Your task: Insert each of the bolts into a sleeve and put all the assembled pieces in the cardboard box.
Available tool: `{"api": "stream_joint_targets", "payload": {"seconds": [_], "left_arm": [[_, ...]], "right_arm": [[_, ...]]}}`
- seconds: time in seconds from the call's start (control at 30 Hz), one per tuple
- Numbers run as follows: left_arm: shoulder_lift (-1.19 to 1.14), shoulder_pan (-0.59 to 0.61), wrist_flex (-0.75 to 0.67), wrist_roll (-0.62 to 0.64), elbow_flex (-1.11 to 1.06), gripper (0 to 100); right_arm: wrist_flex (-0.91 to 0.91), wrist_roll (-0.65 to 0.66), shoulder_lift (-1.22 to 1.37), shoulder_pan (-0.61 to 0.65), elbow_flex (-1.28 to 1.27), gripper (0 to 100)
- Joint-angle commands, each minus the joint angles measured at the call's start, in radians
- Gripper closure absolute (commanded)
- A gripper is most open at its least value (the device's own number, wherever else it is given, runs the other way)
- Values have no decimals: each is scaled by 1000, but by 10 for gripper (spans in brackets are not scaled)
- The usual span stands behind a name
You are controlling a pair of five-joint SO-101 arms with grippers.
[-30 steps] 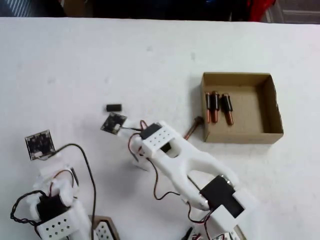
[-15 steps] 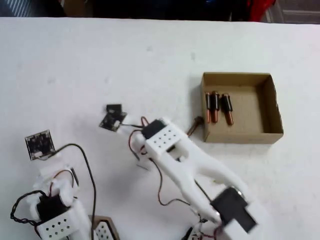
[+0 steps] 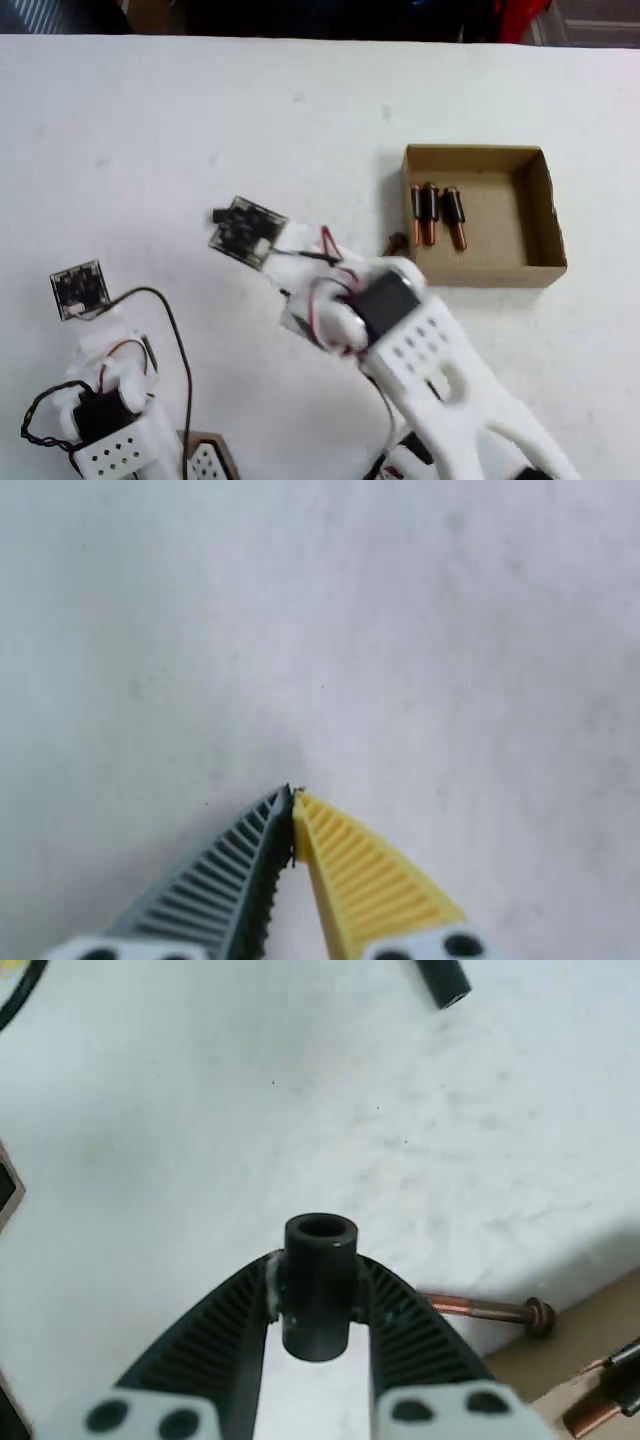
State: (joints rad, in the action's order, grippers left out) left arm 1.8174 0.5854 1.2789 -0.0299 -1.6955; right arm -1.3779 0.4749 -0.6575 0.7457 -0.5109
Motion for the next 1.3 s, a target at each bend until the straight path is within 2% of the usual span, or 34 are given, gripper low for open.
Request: {"api": "stream_joint_targets", "payload": {"seconds": [0.0, 0.17, 0.37, 0.47, 0.77, 1.0, 1.27], "left_arm": [[10, 4, 8, -9, 2, 977], [10, 4, 8, -9, 2, 977], [10, 4, 8, -9, 2, 977], [10, 4, 8, -9, 2, 977], [10, 4, 8, -9, 2, 977], [10, 2, -26, -9, 2, 977], [10, 2, -43, -31, 2, 978]], "right_arm": [[-38, 6, -200, 1, 51, 981], [-51, 5, -374, -44, 48, 981], [-54, 5, -527, -262, 46, 981], [-82, 0, -584, -331, 46, 981], [-140, -2, -760, -349, 46, 981], [-179, -3, -817, -479, 44, 981], [-176, -3, -940, -501, -31, 981]]}}
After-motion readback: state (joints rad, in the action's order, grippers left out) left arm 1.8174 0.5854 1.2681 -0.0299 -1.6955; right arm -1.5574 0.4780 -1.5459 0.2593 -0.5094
